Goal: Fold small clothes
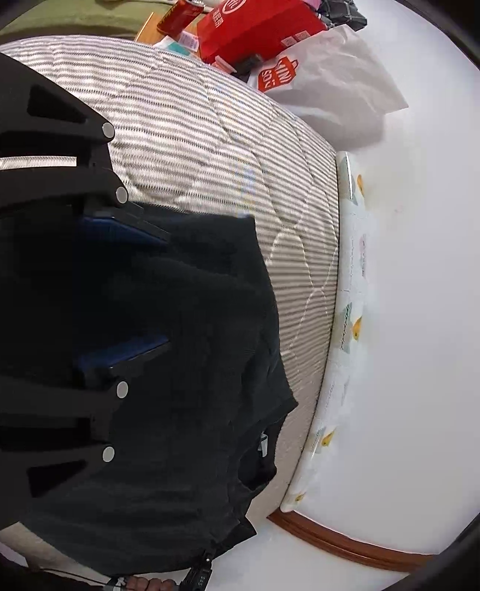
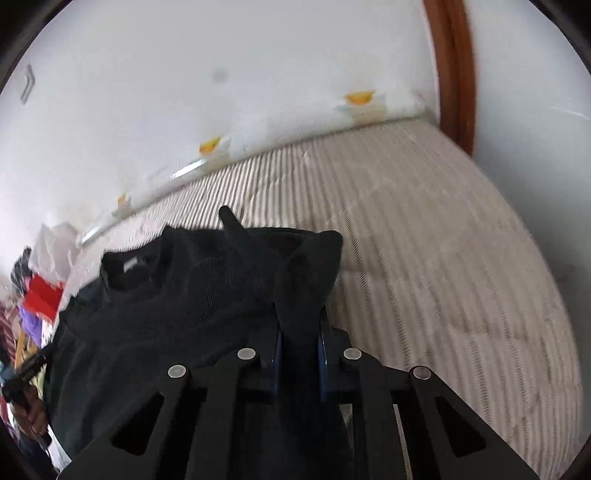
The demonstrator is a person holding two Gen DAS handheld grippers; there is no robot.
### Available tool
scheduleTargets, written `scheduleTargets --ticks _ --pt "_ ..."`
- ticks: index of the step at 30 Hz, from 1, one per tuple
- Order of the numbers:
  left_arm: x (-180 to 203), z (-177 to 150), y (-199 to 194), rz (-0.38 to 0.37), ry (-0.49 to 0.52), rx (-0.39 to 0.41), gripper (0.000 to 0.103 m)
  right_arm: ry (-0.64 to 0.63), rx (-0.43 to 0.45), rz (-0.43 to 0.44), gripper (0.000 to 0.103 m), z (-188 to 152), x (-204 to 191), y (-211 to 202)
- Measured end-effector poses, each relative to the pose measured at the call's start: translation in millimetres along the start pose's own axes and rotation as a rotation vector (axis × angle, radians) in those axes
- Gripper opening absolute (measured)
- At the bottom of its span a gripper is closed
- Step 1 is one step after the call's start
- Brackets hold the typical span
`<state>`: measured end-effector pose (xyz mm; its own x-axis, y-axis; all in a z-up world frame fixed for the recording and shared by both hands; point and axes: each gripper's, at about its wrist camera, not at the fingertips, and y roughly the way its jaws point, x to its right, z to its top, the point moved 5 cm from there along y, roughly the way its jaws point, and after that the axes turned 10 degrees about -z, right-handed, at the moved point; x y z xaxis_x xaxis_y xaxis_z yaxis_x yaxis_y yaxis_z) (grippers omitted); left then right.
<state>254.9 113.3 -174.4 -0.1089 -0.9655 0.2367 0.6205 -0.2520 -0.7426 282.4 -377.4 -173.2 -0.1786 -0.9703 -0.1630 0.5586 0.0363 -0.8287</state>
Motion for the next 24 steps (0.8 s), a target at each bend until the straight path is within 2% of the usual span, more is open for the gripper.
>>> scheduleTargets --ticks 5,9,11,17,19,21,23,24 --pt "14.5 -2.3 0.9 -0.009 0.036 0.002 0.047 0.008 -0.002 -0.090 0.015 12.2 34.0 2.2" --pt "16.3 -8.1 0.7 -0.004 0.029 -0.005 0.047 -0.032 -0.040 -0.128 0.020 6.7 35.8 11.6" --pt "13.2 -12.1 -2.4 -0.006 0.015 -0.009 0.047 -0.052 -0.009 -0.183 0.026 3.2 34.7 2.1" --pt "1.7 -29.8 -23.3 0.002 0.002 0.001 0.047 -0.056 0.032 -0.301 0.026 -13.3 26.2 -32.4" --pt "-3.2 -36.6 -33.0 0.009 -0.002 0.008 0.047 -0.050 0.048 -0.304 0.028 -19.0 15.6 -48.9" --pt "-9.3 -45.3 -44.1 0.020 -0.006 0.019 0.050 -0.058 0.068 -0.285 0.036 -23.8 -0.8 -63.0" --pt "-16.6 -53.9 -54.0 0.028 -0.015 0.027 0.054 -0.072 0.092 -0.261 0.047 -31.4 -26.5 -76.1" --pt "-21.6 -59.5 -59.4 0.035 -0.020 0.031 0.055 -0.081 0.099 -0.247 0.049 -36.5 -39.4 -80.4"
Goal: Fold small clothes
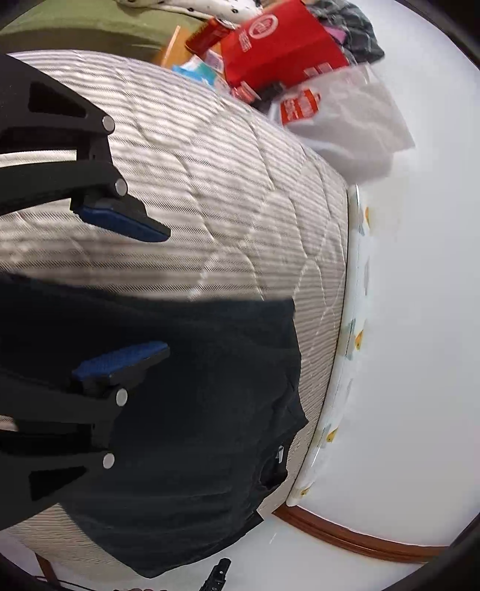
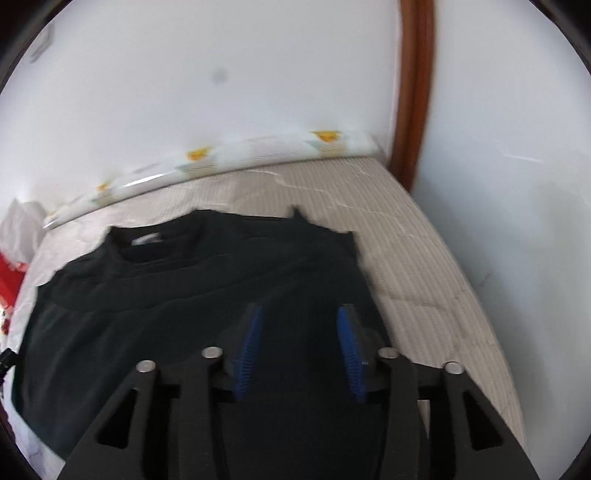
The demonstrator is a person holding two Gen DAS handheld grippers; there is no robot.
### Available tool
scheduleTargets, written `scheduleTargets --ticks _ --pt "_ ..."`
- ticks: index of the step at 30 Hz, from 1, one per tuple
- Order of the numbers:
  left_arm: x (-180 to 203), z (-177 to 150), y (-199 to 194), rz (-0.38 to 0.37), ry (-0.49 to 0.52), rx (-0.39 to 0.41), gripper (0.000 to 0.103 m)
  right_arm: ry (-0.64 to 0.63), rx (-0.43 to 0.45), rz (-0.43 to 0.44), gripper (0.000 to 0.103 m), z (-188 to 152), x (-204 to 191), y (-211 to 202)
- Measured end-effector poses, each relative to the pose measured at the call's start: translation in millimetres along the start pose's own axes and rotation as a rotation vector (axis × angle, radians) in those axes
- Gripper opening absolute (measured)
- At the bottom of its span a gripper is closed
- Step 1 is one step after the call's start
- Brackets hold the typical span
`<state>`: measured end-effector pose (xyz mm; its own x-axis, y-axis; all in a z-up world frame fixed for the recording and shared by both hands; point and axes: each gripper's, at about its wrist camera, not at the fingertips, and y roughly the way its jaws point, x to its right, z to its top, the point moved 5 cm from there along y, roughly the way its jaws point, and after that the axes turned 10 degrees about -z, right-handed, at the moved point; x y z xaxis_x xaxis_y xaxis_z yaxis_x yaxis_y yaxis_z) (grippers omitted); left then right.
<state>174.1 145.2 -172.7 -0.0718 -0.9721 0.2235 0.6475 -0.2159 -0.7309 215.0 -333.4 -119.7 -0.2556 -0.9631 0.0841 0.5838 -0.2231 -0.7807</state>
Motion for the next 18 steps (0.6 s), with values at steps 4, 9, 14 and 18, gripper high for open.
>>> scheduleTargets --ticks 4,9,14,18 --pt "-28.2 -22.3 -15.3 0.060 -0.021 -0.012 0.057 -0.025 0.009 0.061 0.056 -19.1 -56.0 -18.7" --pt "-67.6 -48.3 -23.2 0.127 -0.060 -0.052 0.058 -0.081 -0.020 0.130 0.058 -61.1 -138.8 -23.5" --pt "-86.0 -58.4 -30.2 0.147 -0.044 -0.032 0.065 -0.148 -0.015 0.109 0.057 -100.7 -204.9 -41.0" --pt "-91.9 -58.0 -29.0 0.139 -0.037 -0.011 0.068 -0.212 0.038 0.103 0.058 -122.4 -232.5 -71.7"
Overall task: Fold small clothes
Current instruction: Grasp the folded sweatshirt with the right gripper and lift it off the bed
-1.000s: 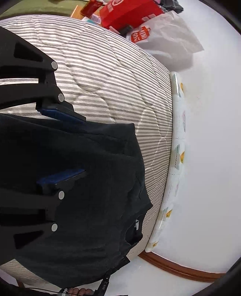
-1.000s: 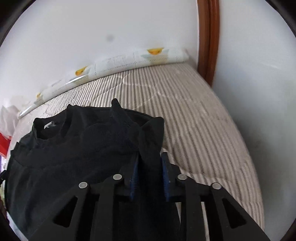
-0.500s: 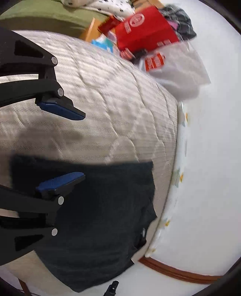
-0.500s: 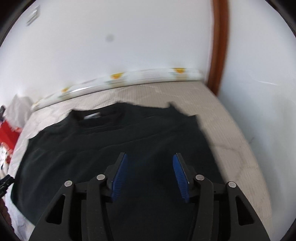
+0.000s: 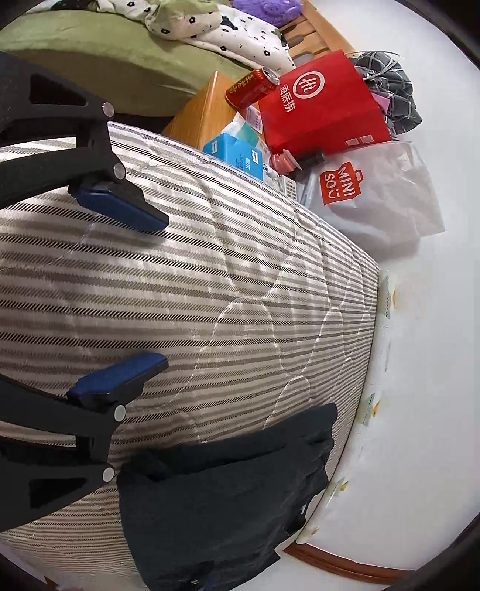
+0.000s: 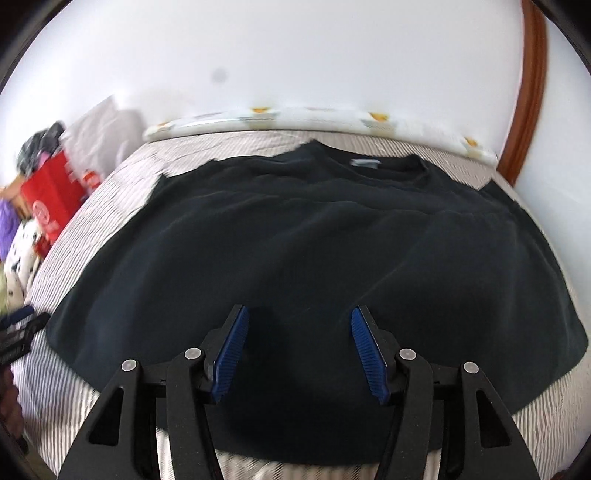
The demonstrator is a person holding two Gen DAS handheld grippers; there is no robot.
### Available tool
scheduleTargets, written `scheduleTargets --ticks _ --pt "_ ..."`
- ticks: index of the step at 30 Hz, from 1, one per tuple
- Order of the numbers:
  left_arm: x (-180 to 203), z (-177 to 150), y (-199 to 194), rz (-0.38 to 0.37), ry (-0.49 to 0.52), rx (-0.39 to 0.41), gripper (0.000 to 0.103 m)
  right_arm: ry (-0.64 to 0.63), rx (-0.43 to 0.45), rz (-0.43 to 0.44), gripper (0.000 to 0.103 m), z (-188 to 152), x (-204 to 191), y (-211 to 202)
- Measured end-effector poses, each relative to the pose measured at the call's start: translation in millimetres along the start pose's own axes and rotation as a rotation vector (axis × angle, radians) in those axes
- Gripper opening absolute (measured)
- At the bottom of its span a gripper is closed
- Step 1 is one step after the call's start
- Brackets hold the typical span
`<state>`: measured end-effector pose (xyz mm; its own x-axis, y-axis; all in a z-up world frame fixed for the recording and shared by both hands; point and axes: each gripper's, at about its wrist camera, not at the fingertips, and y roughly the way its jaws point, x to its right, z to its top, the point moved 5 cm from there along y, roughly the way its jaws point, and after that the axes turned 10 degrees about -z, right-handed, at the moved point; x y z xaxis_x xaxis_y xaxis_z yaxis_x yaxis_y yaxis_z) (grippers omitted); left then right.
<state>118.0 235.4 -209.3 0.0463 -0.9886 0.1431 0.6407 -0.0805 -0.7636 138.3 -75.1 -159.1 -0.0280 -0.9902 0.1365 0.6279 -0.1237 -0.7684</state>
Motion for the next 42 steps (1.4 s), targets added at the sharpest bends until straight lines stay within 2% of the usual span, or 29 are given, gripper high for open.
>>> scheduleTargets --ticks 5,11,16,23,30,31,32,33,34,35,38,42 --pt "-7.3 6.3 5.6 0.006 -0.007 0.002 0.072 -0.075 0.023 0.008 0.058 -22.4 -29.2 -27.6" --pt "-18.1 11.2 11.3 0.047 -0.019 -0.012 0.081 -0.131 0.023 0.074 0.062 -43.4 -67.8 -47.2" --pt "-22.2 10.8 12.9 0.049 -0.034 -0.020 0.089 -0.226 0.048 0.058 0.064 -56.7 -103.6 -55.8" --pt "-25.2 10.5 13.2 0.052 -0.041 -0.022 0.092 -0.371 0.086 0.031 0.068 -60.0 -143.3 -51.7" --pt "-26.1 10.7 13.5 0.052 -0.041 -0.022 0.094 -0.403 0.122 0.007 0.067 -43.1 -164.7 -34.6" --pt "-26.0 10.8 13.6 0.052 -0.040 -0.023 0.094 -0.403 0.132 0.002 0.060 -40.0 -167.1 -33.7" --pt "-26.1 10.8 13.5 0.052 -0.040 -0.023 0.094 -0.404 0.142 -0.003 0.048 -37.0 -168.9 -32.2" --pt "-26.3 10.9 13.7 0.052 -0.039 -0.023 0.094 -0.407 0.144 -0.012 0.041 -34.2 -169.9 -30.1" --pt "-26.2 10.9 13.7 0.052 -0.040 -0.023 0.094 -0.404 0.151 -0.012 0.026 -30.8 -169.4 -29.3" --pt "-26.0 10.6 13.7 0.052 -0.040 -0.023 0.094 -0.395 0.160 0.000 0.015 -26.6 -167.8 -30.2" --pt "-19.8 9.0 12.5 0.031 -0.022 -0.019 0.092 -0.317 0.146 0.091 0.012 -10.5 -154.7 -35.7" --pt "5.9 4.8 8.1 0.009 0.015 -0.025 0.092 -0.164 0.162 0.208 0.011 14.9 -111.4 -50.7"
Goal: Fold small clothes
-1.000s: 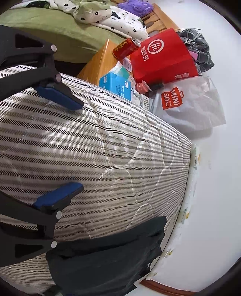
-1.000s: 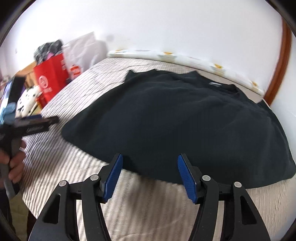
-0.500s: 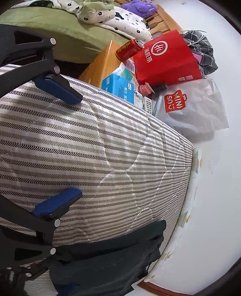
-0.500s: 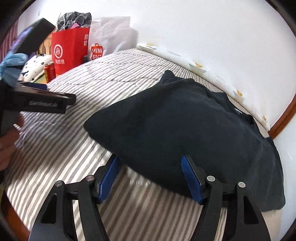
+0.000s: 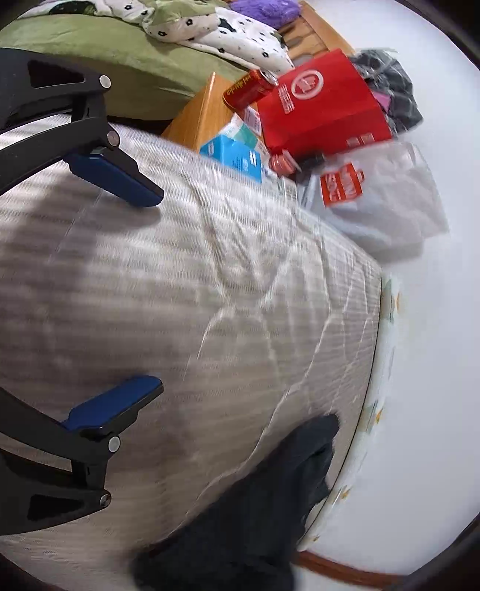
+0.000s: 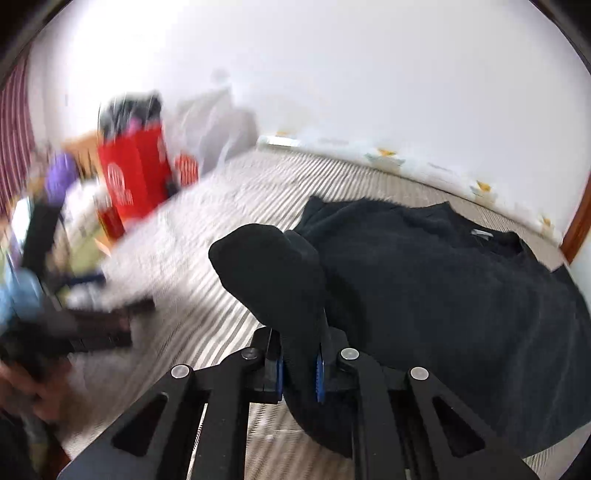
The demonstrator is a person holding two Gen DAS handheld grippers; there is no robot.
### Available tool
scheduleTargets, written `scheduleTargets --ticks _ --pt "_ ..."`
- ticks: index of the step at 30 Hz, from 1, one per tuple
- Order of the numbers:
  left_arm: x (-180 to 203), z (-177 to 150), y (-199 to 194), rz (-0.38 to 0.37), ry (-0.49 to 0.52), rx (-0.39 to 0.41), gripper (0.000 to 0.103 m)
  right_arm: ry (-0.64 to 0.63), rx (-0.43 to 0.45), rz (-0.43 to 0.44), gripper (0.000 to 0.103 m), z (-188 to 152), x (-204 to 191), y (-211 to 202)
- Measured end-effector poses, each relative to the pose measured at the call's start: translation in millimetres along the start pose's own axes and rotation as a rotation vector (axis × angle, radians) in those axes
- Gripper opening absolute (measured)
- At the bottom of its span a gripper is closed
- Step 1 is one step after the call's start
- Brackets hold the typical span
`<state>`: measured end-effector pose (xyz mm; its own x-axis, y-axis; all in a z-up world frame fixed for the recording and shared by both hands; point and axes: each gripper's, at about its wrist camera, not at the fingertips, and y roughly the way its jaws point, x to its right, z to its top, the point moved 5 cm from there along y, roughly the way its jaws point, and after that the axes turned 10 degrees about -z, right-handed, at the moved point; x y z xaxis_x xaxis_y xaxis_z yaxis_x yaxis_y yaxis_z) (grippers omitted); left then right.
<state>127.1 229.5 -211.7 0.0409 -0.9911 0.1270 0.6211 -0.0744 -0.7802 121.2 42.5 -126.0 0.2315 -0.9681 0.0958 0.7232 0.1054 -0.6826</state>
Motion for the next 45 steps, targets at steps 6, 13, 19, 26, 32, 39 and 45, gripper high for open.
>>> scheduleTargets --ticks 6,13,19,26,32,39,45 --pt "58.6 5.8 -12.5 -0.075 0.049 0.039 0.092 0.152 0.112 -0.008 0.010 23.1 87.7 -36.4" --pt "135.6 16.2 -7.5 -0.200 0.081 0.054 0.092 0.343 0.142 -0.057 0.010 0.3 217.6 -61.0" --pt "201.2 13.2 -5.3 -0.322 0.156 0.062 0.092 0.509 0.072 -0.143 0.012 -60.1 320.2 -61.4" --pt "251.4 -2.9 -3.2 -0.421 0.249 0.030 0.092 0.696 -0.044 -0.104 0.039 -123.8 363.3 -37.0" --pt "277.4 -18.3 -15.9 -0.524 0.288 0.013 0.092 0.678 -0.002 -0.074 0.057 -111.2 365.9 -36.8" --pt "312.0 -36.9 -19.3 -0.576 0.391 0.008 0.093 0.655 -0.041 -0.107 0.036 -89.1 364.4 3.7" --pt "347.7 -38.6 -4.4 -0.576 0.455 -0.029 0.092 0.613 0.089 -0.141 0.013 -77.2 383.2 -19.7"
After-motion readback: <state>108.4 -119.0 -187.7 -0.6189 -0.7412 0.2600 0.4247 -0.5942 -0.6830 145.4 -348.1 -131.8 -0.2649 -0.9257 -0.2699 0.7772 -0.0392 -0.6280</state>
